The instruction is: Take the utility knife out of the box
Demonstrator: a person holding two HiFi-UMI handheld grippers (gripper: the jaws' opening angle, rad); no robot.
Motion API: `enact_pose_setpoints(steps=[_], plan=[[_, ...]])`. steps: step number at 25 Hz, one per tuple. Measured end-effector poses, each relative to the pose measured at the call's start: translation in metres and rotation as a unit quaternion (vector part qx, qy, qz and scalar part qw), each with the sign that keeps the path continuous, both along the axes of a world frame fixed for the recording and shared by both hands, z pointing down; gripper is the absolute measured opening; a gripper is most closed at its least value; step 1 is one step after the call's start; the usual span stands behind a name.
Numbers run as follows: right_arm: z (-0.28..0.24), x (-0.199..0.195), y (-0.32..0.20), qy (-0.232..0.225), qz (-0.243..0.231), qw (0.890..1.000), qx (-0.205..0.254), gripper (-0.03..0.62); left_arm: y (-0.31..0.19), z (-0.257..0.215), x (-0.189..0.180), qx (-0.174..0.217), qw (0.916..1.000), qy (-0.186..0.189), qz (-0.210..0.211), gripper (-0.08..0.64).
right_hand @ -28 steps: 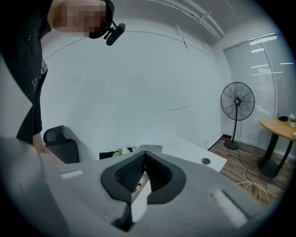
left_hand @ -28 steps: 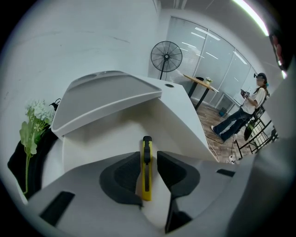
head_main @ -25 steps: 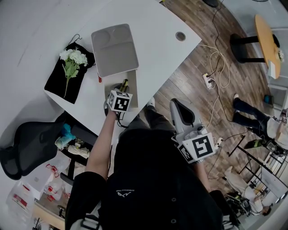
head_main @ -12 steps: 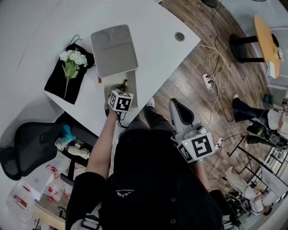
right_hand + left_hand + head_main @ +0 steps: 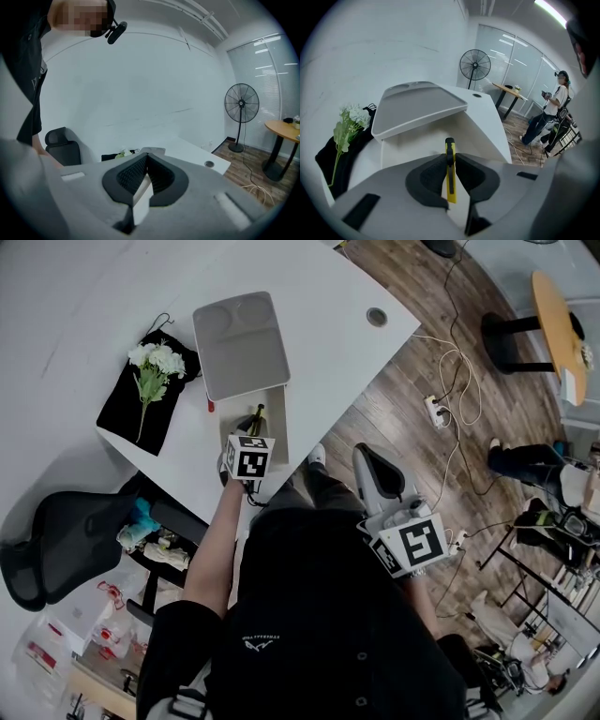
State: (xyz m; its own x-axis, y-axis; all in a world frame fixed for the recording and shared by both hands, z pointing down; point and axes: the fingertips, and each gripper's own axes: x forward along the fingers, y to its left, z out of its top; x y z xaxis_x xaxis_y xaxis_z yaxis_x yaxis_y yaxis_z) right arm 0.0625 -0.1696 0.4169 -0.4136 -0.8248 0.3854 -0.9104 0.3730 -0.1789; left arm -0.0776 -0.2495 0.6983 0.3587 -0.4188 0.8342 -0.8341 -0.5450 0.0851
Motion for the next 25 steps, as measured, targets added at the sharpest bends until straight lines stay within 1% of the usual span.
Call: enact_pose_setpoints(steps=[7,13,18,25], plan=[[-0.001,-0.001,0.000,-0.003,-0.016,1.000,0.003,0.005,0.005,-0.017,-0.004,0.019,0.9994,0.015,-0.025,0.060],[-0.002,0.000,0.000,-0.008,-0.033,0.999,0.006,0.005,0.011,-0.036,-0.004,0.045,0.9981,0.020,-0.037,0.059],[-0.004,0.000,-0.001,-0.010,-0.049,0.999,0.009,0.005,0.017,-0.044,-0.005,0.050,0.9969,0.028,-0.054,0.059],[-0.007,0.003,-0.003,-0.016,-0.068,0.998,0.012,0.005,0.021,-0.058,-0.014,0.055,0.9932,0.039,-0.095,0.060]])
